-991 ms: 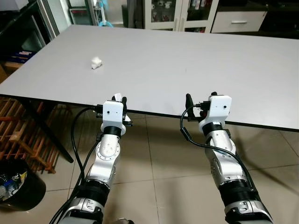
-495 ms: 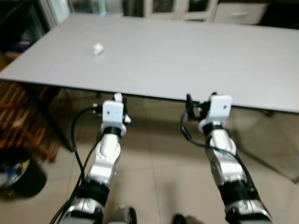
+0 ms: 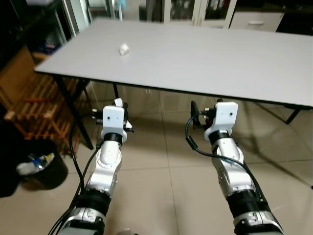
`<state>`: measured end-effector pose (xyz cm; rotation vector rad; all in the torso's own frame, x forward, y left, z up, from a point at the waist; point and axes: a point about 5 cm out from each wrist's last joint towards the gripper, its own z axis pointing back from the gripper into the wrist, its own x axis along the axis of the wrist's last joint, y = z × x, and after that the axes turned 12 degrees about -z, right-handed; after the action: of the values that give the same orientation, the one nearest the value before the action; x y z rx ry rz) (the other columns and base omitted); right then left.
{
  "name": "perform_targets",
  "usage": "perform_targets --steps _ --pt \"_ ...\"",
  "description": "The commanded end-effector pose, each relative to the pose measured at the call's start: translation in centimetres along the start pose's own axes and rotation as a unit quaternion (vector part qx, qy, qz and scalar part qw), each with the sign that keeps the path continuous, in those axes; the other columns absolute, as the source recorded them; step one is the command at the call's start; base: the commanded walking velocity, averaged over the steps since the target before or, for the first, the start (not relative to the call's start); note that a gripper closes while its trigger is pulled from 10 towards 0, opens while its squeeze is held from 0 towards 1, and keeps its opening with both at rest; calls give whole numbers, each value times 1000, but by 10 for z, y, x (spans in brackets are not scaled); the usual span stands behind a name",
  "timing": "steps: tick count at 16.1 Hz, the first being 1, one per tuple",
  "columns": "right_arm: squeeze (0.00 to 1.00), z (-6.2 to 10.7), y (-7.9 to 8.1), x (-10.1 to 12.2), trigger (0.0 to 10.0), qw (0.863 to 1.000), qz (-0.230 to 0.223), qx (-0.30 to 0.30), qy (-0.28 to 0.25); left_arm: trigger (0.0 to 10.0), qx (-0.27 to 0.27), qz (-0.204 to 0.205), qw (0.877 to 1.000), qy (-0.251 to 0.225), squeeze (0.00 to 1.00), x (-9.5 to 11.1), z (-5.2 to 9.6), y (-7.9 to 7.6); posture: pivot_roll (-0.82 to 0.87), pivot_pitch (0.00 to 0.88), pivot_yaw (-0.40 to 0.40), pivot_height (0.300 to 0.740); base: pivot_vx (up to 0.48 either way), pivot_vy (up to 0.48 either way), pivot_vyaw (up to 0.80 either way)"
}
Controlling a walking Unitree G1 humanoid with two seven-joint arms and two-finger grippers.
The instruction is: Picking trash to rubbish bin
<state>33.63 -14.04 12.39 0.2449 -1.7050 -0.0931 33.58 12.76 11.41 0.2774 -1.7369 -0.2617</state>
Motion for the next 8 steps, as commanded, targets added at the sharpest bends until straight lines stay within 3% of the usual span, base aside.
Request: perform_targets --steps 1,4,8 --pt "0 1 -3 0 10000 1000 0 -7 1 10000 -9 3 1000 1 0 2 -1 -5 -41 53 28 740 0 0 0" --pt "0 3 -4 -7 10000 1000 5 1 21 10000 -13 3 1000 14 0 -3 1 -7 -42 50 28 740 0 0 0" --pt "0 22 -24 -43 10000 994 25 -17 102 10000 -25 -6 997 76 0 -34 15 -6 -33 56 23 740 0 0 783"
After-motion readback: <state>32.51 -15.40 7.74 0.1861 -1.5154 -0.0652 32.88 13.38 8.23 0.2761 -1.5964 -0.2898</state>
